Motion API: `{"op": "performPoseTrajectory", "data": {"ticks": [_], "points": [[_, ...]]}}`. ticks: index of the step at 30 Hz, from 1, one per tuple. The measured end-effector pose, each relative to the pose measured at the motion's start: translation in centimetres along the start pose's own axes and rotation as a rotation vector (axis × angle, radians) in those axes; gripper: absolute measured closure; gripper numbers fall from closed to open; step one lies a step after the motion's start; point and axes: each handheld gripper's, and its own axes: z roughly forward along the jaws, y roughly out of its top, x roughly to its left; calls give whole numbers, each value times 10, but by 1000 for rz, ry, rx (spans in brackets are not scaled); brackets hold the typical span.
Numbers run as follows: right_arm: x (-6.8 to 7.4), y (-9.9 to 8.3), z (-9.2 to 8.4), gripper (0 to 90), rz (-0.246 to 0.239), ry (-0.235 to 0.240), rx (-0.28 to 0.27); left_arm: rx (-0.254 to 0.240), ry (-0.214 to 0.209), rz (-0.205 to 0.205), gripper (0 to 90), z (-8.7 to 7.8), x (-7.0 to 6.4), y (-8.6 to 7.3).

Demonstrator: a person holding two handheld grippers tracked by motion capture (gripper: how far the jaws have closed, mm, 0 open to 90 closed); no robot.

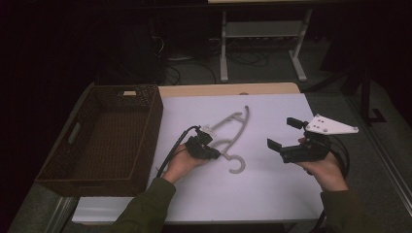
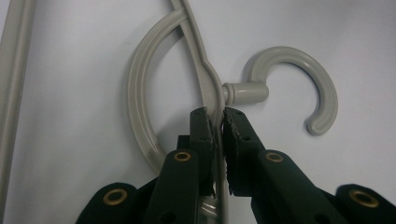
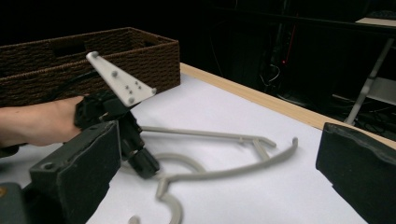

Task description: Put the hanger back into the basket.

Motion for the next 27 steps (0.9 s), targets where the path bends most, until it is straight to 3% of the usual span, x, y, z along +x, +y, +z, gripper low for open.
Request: {"op": "performPoseTrajectory", "data": {"ticks": [2,11,16,18,19,21,22,24,27], "points": [[0,0,0,0,-3,-1,1,12,-9,21,832,0,-3,0],[1,0,0,0,-10,-4,6,46,-114,129,832,4,-43,-5],[1,0,2,0,-9,-3,10,38,-120,134,802,5,-46,-6],[1,0,3,0,-12,-6,15,-17,-153,109,734,-2,-46,-8],[1,1,4,0,-11,-8,18,-17,-153,109,708,-2,-46,-8],[1,1,7,31,-16,-5,29,-76,-164,102,638,-16,-47,-13],[0,1,9,35,-24,-5,35,-76,-164,102,612,-16,-47,-13],[0,1,12,76,-16,-7,58,-140,-155,85,535,-33,-45,-22],[-3,0,20,155,-10,-11,99,-189,-140,69,451,-51,-42,-33]]}}
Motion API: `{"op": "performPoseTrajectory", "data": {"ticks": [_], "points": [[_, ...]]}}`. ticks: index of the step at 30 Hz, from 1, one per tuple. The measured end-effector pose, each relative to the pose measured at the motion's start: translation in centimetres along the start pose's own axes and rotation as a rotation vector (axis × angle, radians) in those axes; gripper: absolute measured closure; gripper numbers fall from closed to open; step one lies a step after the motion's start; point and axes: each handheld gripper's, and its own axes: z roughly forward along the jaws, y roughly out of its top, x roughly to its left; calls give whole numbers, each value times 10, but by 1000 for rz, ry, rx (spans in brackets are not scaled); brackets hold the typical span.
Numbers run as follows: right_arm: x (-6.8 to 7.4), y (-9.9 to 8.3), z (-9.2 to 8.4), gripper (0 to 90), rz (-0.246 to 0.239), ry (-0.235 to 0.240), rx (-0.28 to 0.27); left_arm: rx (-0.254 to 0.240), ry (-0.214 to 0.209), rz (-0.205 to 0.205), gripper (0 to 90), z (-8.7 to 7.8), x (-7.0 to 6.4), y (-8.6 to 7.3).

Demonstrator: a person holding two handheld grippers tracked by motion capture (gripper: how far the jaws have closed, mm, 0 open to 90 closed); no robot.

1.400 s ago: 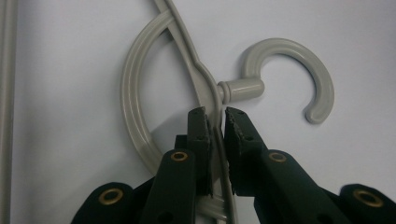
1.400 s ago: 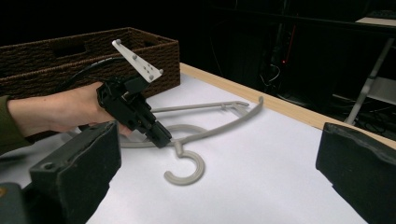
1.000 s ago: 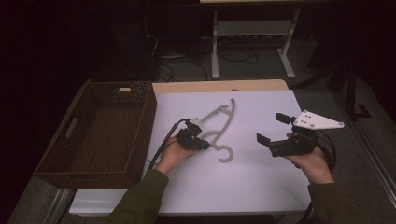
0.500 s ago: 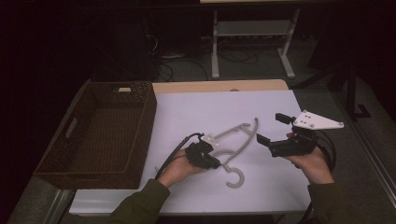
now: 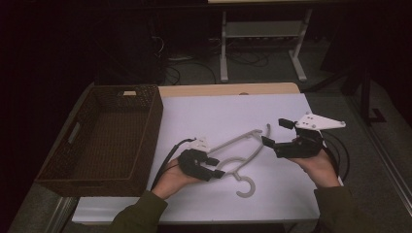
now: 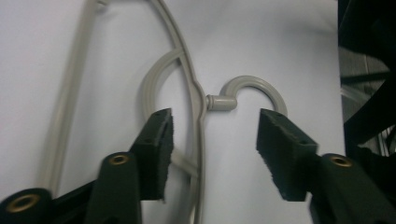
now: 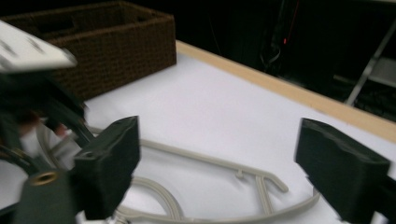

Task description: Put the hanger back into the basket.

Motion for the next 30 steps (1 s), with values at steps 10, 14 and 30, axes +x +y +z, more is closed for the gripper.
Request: {"op": "performPoseTrajectory", "data": {"ticks": [10,14,30], "points": [[-15,-7,39,629,20,5,164,-126,99,-17,206,-46,-7,-27],[-22,-10,55,796,20,-5,217,-149,126,-20,141,-54,-12,-36],[-40,-45,111,898,14,-48,497,-185,155,-64,85,-65,-11,-54]]}}
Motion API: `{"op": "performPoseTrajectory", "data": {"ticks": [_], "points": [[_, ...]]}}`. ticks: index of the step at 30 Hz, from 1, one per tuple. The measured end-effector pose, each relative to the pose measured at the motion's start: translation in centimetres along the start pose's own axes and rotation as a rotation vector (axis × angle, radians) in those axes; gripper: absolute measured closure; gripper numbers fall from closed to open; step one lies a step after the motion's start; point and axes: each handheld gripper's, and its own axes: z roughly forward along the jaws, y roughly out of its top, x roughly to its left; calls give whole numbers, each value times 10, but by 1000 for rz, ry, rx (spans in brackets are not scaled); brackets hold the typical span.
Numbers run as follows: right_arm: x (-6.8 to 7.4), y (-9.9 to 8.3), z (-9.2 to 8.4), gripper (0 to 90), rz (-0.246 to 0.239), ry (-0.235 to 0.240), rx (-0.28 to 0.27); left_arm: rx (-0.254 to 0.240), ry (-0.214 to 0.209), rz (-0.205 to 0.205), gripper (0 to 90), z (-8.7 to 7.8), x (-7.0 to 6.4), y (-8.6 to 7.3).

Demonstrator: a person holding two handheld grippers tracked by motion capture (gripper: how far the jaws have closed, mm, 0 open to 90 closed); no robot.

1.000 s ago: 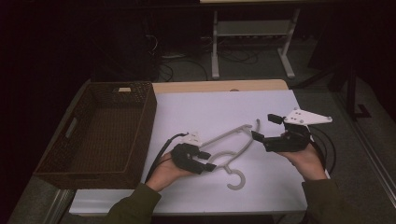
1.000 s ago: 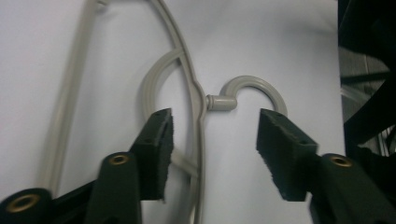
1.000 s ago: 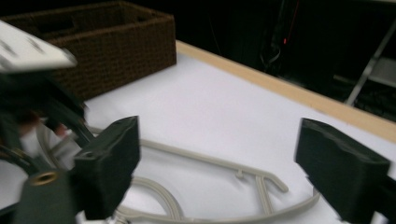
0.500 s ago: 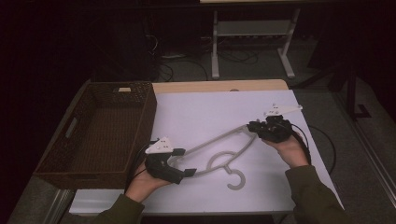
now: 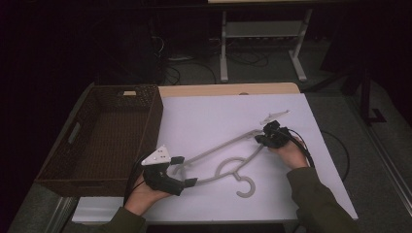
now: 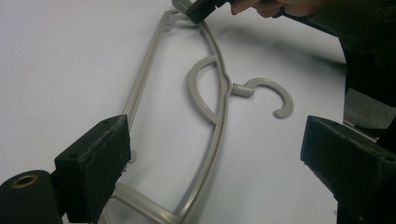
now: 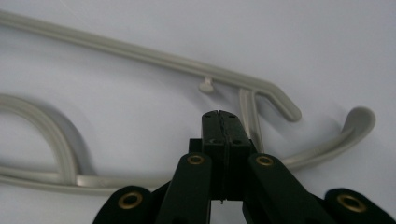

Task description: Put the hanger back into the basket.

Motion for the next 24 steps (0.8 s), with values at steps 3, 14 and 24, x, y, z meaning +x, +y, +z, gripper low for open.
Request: {"op": "performPoseTrajectory", "data": {"ticks": [3,14,24], "points": [[-1,-2,3,899,-12,-13,30,-4,3,-5,85,0,1,-1],[-1,-27,-15,899,9,-34,90,3,4,-13,86,0,2,-2],[8,-63,-45,899,24,-33,81,17,3,7,86,0,2,-2]]}}
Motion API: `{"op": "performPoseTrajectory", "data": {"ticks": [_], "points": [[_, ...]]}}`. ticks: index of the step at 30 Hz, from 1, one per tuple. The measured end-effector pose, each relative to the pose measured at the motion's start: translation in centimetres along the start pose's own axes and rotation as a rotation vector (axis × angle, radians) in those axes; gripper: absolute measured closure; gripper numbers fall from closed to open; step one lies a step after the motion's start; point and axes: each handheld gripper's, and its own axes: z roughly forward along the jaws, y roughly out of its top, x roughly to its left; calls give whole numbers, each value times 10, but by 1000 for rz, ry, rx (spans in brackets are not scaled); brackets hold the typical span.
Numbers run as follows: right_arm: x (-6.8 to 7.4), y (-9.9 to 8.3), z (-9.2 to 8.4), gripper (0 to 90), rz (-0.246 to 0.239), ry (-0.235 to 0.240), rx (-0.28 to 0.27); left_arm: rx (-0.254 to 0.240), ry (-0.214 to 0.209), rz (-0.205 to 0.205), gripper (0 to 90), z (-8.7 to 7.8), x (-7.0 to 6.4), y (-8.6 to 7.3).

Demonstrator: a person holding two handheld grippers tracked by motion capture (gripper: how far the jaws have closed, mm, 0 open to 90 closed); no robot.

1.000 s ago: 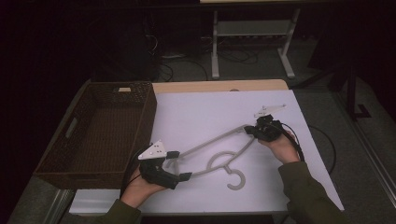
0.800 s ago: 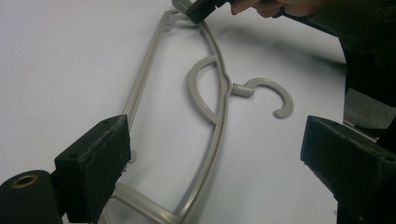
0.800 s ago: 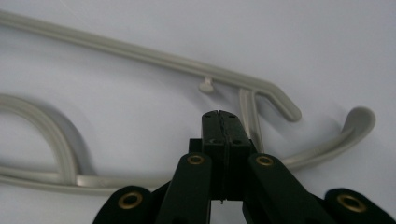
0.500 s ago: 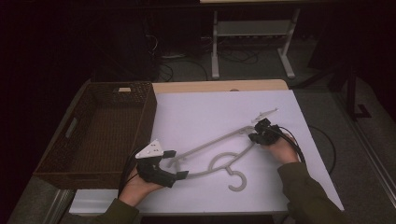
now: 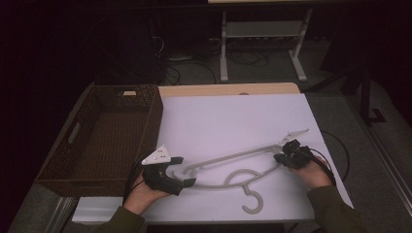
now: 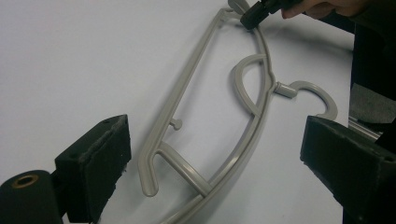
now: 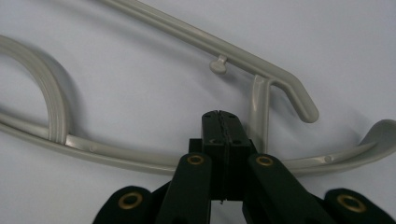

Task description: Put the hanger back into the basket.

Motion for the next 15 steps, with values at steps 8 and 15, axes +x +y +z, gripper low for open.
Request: {"op": "performPoseTrajectory", "data": {"ticks": [8,15], "points": [[12,2,-16,669,5,32,-127,0,-2,5,88,1,0,1],[36,-6,-31,594,-59,139,-208,23,-9,32,91,6,-3,1]]}}
